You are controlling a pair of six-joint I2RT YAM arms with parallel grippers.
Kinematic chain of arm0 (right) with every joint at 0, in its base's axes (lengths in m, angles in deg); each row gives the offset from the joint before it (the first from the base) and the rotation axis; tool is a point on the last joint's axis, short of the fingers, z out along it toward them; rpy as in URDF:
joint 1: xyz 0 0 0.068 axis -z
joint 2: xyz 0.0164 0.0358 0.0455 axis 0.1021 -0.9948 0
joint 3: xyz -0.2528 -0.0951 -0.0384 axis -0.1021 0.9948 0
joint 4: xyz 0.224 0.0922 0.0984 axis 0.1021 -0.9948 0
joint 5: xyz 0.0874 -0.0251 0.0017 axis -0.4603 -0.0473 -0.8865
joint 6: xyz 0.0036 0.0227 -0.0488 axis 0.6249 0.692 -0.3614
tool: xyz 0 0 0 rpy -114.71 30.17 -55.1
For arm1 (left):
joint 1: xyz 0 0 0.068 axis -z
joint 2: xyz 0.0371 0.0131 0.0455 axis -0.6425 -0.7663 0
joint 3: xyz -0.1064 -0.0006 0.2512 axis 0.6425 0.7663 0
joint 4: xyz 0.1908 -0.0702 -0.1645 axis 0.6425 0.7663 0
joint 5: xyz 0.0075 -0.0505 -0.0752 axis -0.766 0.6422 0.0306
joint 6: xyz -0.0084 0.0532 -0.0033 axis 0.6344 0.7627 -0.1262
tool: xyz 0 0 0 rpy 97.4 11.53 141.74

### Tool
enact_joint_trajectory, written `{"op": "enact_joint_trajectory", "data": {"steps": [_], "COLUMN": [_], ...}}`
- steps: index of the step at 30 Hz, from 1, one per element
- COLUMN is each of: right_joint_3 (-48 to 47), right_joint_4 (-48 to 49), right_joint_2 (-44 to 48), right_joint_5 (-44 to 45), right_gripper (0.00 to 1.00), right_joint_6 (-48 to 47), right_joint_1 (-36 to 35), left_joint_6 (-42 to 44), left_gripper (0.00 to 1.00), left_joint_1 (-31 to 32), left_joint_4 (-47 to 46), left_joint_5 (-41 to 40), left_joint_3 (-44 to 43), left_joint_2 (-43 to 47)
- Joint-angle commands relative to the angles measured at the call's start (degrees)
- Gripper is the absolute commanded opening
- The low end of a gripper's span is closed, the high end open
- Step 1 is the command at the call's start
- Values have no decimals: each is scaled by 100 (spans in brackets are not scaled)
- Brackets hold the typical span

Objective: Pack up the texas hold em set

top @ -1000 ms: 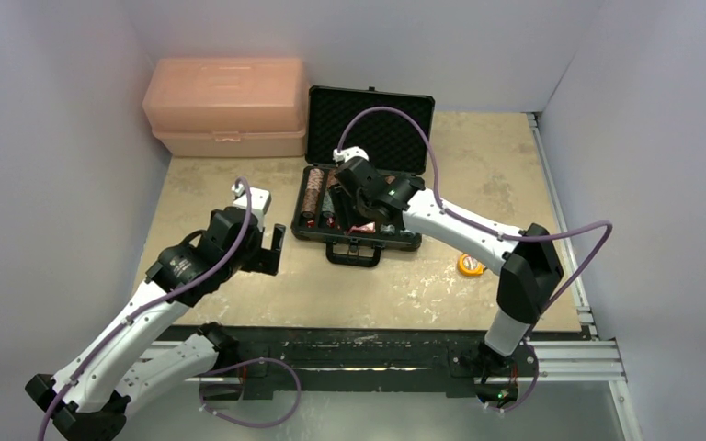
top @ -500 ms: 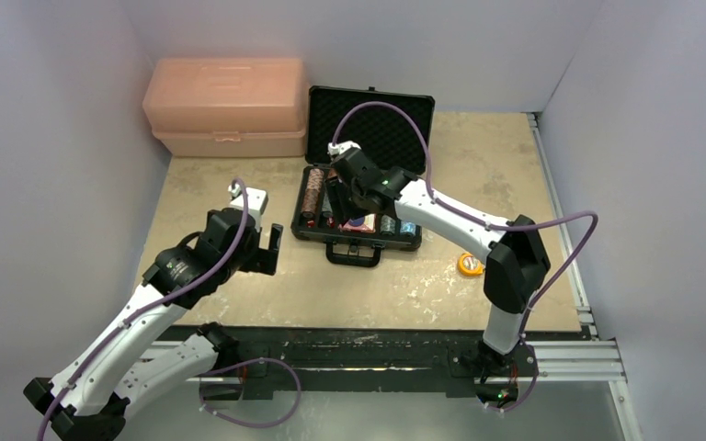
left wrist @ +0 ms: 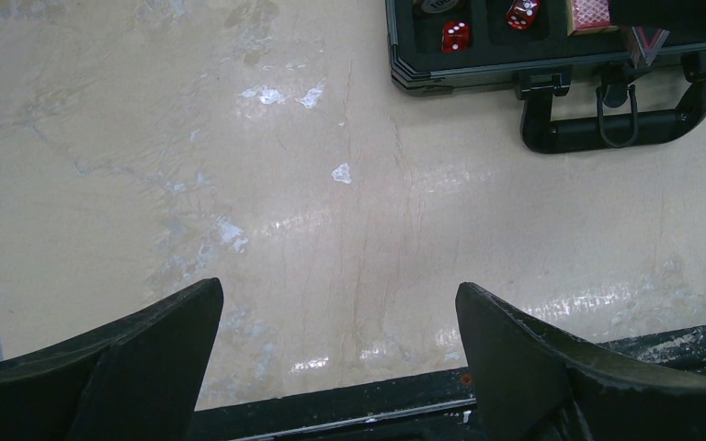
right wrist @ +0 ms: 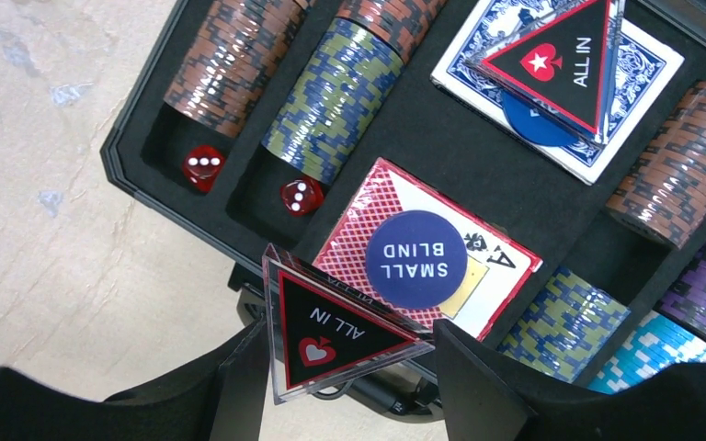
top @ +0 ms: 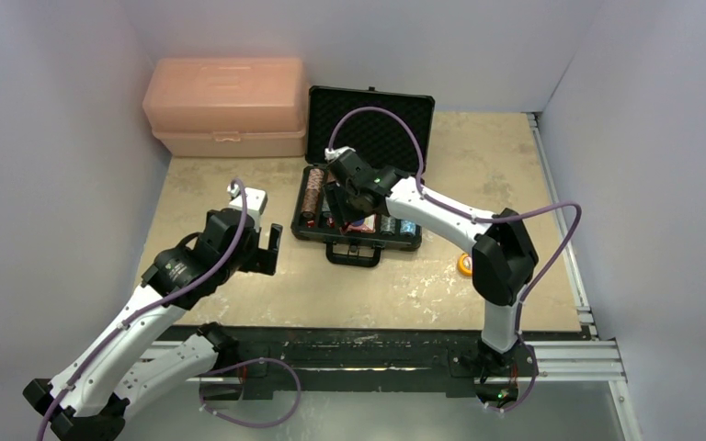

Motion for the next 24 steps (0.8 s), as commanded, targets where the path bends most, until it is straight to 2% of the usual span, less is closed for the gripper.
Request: {"op": "enact_joint_trajectory", "data": {"steps": [1, 24], "right_joint_3": [-168, -410], "right_joint_4": [36, 12], "right_joint_2": [41, -414], "right_joint_5": [88, 214], "right_gripper": [46, 47], "right_joint_6": [-1, -133], "right_joint_1": [156, 446], "left_joint_6": [53, 52], "left_gripper": [98, 98], "left_joint_1": [19, 21], "left_joint_4": [-28, -17], "left_joint_5": [-125, -159], "left_joint_3": [9, 14], "left_joint_2": [61, 87]}}
